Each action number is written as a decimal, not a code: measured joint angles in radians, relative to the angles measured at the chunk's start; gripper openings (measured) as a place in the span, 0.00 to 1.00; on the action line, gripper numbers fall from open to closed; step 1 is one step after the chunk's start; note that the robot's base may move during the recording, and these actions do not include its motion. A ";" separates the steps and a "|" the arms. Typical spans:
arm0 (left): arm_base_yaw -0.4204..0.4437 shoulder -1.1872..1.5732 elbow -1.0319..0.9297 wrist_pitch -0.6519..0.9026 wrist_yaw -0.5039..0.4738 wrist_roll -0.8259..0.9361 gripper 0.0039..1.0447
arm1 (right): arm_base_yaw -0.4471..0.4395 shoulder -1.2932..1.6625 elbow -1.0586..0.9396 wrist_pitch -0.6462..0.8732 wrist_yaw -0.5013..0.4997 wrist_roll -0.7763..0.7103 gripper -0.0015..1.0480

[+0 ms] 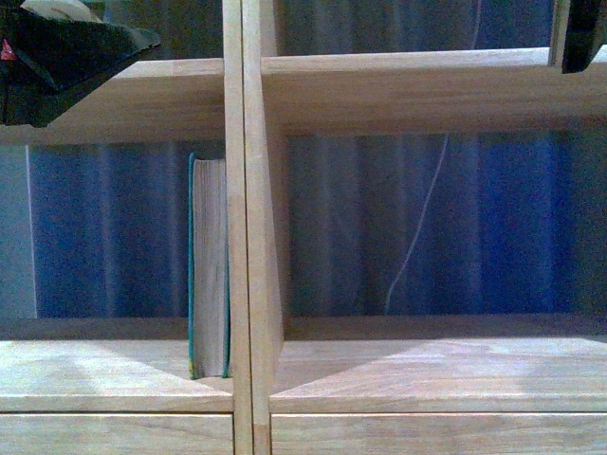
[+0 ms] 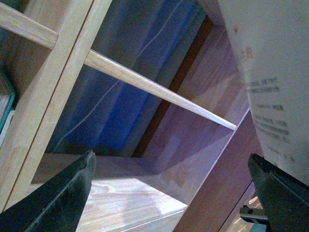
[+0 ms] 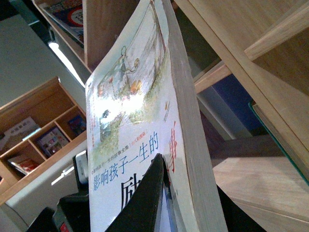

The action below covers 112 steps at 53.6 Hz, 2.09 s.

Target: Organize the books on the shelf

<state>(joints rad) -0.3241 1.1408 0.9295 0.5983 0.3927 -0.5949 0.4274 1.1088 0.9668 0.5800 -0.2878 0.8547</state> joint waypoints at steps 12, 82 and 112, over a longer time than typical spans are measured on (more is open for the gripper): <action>-0.013 -0.020 -0.018 -0.002 -0.010 0.005 0.93 | 0.011 0.056 0.042 -0.029 0.039 0.007 0.15; -0.064 -0.030 -0.016 -0.034 -0.044 0.076 0.93 | -0.196 0.113 0.070 -0.093 0.083 -0.007 0.15; -0.062 -0.031 -0.016 -0.034 -0.050 0.076 0.93 | -0.038 0.018 0.004 -0.079 0.098 0.002 0.15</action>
<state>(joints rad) -0.3859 1.1103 0.9138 0.5644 0.3428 -0.5190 0.3893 1.1271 0.9707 0.5007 -0.1898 0.8566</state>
